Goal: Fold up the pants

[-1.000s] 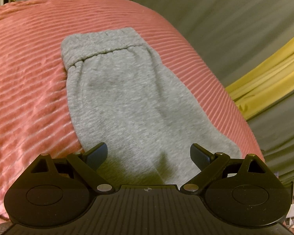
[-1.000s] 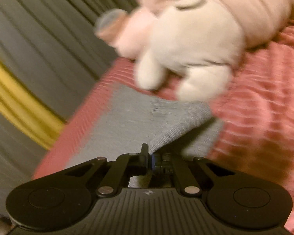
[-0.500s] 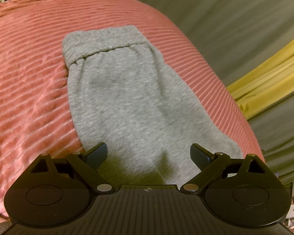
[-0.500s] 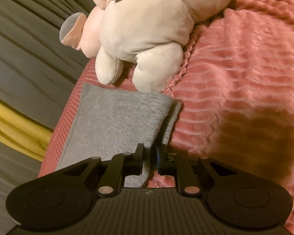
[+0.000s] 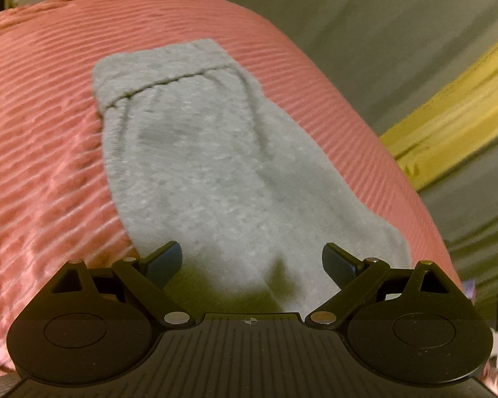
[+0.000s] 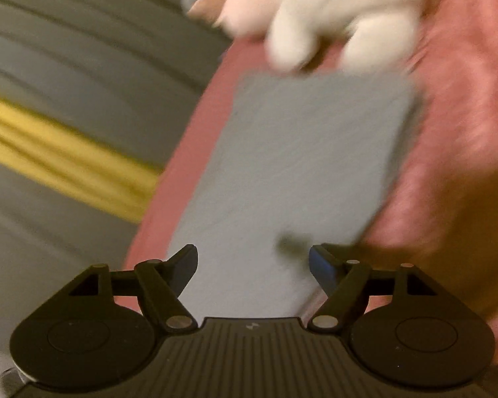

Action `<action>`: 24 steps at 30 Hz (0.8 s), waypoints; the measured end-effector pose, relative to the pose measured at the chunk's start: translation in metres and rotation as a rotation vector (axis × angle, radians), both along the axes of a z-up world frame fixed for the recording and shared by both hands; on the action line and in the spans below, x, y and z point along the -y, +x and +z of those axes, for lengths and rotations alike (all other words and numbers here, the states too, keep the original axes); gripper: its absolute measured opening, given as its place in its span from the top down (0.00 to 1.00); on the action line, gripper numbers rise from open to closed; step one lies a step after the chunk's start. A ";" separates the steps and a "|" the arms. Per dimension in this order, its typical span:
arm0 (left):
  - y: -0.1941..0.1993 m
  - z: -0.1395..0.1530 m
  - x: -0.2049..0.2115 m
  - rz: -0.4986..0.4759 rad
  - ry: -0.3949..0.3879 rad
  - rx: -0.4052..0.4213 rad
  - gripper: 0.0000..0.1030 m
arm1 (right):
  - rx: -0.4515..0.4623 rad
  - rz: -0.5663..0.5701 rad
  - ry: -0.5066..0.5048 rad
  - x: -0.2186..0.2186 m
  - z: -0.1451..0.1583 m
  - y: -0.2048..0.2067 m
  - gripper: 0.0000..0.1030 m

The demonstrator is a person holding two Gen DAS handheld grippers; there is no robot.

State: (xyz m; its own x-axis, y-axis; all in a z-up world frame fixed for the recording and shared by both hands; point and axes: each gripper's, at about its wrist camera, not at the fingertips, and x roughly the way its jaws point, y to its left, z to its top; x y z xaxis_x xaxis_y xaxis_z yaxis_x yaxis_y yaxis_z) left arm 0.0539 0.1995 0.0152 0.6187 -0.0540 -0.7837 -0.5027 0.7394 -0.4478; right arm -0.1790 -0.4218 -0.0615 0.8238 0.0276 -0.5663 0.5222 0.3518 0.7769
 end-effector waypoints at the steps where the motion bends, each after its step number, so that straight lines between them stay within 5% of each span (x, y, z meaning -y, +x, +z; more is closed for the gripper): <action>1: 0.001 0.000 0.002 -0.014 0.006 0.000 0.06 | 0.010 0.036 0.055 -0.004 -0.004 0.009 0.26; 4: 0.002 0.000 0.004 -0.031 0.013 -0.004 0.06 | -0.019 0.083 0.218 -0.011 -0.023 0.033 0.17; 7: 0.001 -0.001 0.001 -0.027 -0.007 -0.005 0.06 | -0.134 0.081 0.123 -0.005 -0.019 0.045 0.16; 12: 0.002 -0.002 0.000 -0.025 -0.018 -0.010 0.06 | -0.089 -0.076 0.149 0.048 -0.022 0.023 0.17; 16: 0.006 0.002 0.010 -0.085 0.015 -0.010 0.06 | -0.150 -0.177 0.006 0.073 -0.007 0.002 0.17; 21: 0.020 0.015 0.054 -0.306 0.068 0.085 0.05 | -0.111 -0.161 -0.110 0.053 -0.013 0.002 0.04; 24: 0.044 0.009 0.090 -0.421 0.143 0.035 0.05 | -0.135 -0.138 -0.213 0.039 -0.010 0.011 0.04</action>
State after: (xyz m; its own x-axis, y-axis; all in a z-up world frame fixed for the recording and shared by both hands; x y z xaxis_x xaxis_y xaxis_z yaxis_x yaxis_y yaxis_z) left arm 0.0975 0.1094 0.0242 0.5924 -0.1998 -0.7805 -0.1305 0.9322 -0.3376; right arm -0.1684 -0.4610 -0.0713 0.7281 -0.2110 -0.6521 0.6703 0.4183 0.6130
